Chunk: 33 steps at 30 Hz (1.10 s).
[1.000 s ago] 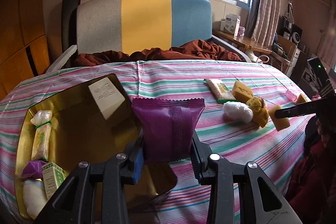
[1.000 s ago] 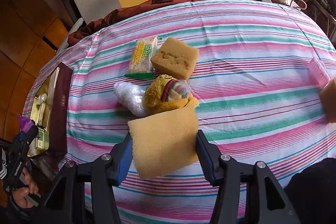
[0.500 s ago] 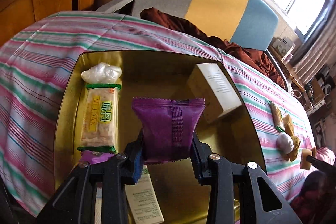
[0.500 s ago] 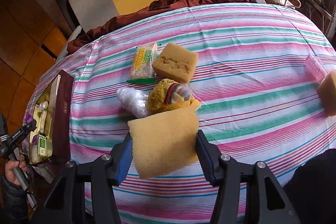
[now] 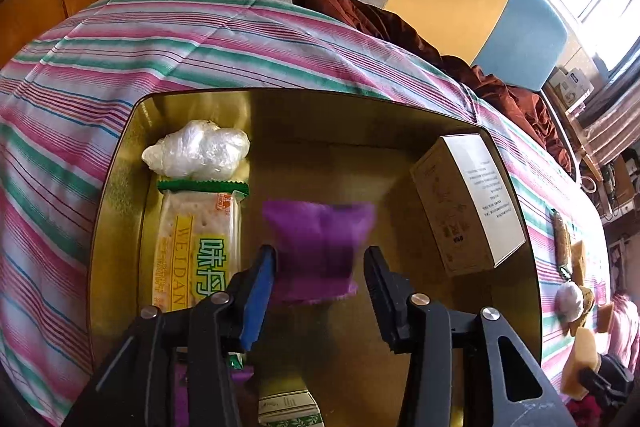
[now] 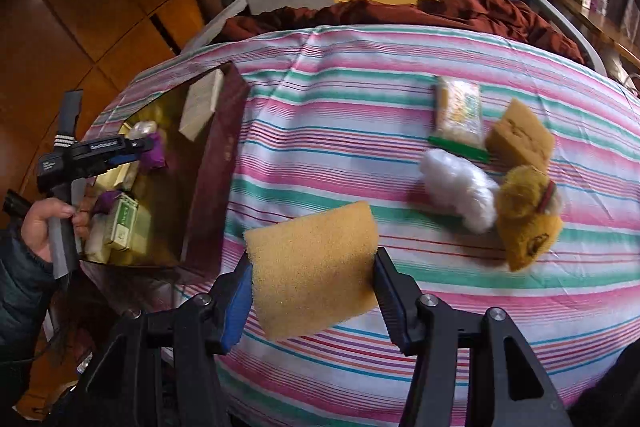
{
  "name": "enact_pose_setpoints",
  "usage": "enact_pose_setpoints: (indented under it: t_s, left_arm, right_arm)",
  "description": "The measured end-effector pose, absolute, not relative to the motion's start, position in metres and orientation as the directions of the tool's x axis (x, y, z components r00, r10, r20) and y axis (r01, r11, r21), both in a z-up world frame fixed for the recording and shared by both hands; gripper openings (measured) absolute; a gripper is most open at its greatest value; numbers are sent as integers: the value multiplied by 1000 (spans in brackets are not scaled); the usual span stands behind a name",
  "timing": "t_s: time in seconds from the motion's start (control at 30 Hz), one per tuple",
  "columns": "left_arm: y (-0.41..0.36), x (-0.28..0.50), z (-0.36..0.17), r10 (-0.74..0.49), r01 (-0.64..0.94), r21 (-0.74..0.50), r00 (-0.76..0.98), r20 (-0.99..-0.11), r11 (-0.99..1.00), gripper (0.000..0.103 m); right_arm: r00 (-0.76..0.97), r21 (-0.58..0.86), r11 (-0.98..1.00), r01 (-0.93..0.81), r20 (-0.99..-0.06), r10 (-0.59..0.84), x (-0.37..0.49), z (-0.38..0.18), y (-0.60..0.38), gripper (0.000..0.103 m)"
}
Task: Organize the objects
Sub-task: 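Lower the purple packet and sponge into the gold tray and open both grippers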
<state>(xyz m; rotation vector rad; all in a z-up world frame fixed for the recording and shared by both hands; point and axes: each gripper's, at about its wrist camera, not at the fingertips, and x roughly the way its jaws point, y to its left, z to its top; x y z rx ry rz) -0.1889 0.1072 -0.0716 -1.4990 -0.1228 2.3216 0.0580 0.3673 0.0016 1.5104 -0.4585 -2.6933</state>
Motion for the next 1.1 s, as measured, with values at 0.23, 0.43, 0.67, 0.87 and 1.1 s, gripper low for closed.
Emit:
enact_pose_setpoints:
  t_s: [0.23,0.43,0.67,0.87,1.1]
  left_arm:
    - [84,-166,-49,368,-249,-280,-463,-806,-927,49]
    - [56,-134,-28,343,-239,-249,-564,-751,-939,51]
    - [30,-106,-16,317,-224,-225,-631,-709,-948,57]
    - [10,-90,-18,303,-192,-234,-641,-705,-953,58]
    - [14,-73,-16,281,-198,-199,-661,-696,-960,61]
  right_arm:
    - [-529,237,-966,102,-810,-254,10,18,282,56]
    - [-461,191,-955,228,-843,-279,-20,-5,217,57]
    - [-363,190,-939,285,-886,-290,-35,-41,176,63]
    - [-345,245,-916,318,-870,-352,-26,-39,168,82]
    - [-402,227,-932,282,-854,-330,-16,-23,180,83]
